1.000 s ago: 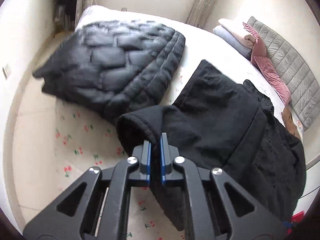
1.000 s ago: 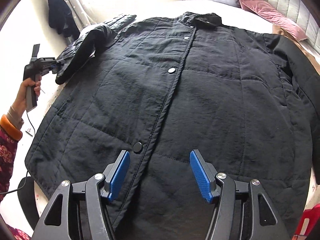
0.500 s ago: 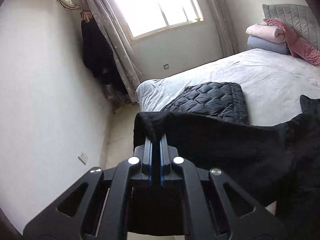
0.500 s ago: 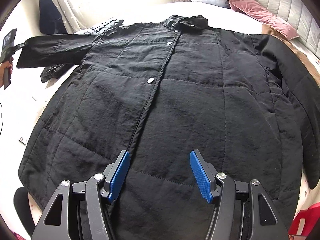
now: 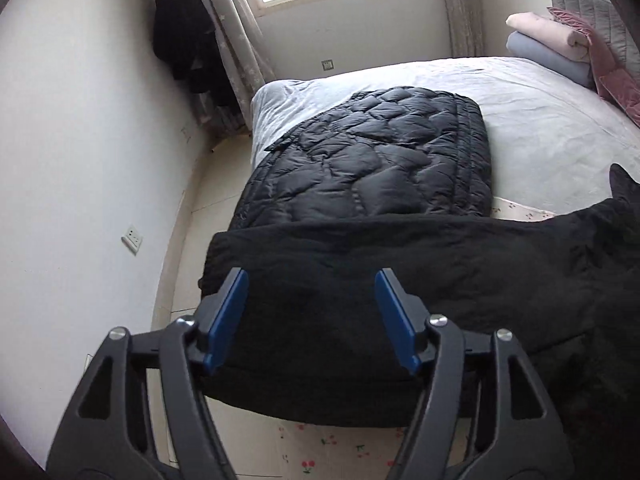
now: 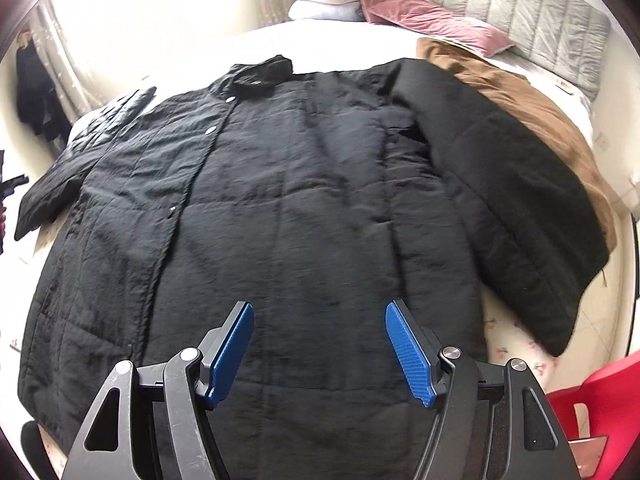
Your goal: Fold large clothes
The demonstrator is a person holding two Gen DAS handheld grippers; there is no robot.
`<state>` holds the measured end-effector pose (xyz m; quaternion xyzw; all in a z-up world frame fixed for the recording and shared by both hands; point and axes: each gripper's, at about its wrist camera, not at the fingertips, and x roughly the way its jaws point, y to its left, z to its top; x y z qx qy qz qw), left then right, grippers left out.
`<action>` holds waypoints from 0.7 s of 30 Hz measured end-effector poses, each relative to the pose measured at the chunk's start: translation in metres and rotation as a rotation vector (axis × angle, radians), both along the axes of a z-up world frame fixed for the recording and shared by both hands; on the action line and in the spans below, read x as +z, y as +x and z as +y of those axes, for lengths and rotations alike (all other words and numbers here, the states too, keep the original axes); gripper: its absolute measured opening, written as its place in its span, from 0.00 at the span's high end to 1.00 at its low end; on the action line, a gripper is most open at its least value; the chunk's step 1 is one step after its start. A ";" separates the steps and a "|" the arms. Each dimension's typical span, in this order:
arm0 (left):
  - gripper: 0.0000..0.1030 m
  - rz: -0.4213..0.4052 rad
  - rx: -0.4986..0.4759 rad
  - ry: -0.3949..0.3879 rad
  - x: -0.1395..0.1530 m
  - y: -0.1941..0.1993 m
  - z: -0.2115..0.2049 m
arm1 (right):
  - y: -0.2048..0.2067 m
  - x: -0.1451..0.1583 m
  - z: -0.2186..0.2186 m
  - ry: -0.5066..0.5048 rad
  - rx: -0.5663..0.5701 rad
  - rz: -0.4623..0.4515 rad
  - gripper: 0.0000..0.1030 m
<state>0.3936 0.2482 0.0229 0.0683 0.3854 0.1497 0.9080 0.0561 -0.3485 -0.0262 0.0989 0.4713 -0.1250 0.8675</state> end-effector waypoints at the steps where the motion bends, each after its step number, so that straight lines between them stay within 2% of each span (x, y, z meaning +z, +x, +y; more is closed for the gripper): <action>1: 0.28 0.002 -0.027 -0.016 0.003 -0.004 -0.012 | -0.008 0.003 -0.014 -0.005 -0.038 -0.012 0.30; 4: 0.24 0.000 -0.119 -0.067 0.013 -0.021 -0.042 | -0.032 0.008 -0.057 -0.004 -0.158 -0.040 0.28; 6: 0.17 0.009 -0.175 -0.094 0.018 -0.031 -0.062 | -0.051 0.009 -0.088 0.010 -0.245 -0.056 0.26; 10: 0.13 0.066 -0.306 -0.159 0.023 -0.055 -0.097 | -0.080 0.006 -0.137 0.019 -0.384 -0.076 0.24; 15: 0.10 0.137 -0.400 -0.271 0.017 -0.089 -0.133 | -0.102 -0.005 -0.183 0.086 -0.464 -0.115 0.23; 21: 0.09 0.214 -0.439 -0.403 0.006 -0.121 -0.162 | -0.097 -0.031 -0.207 0.160 -0.480 -0.137 0.22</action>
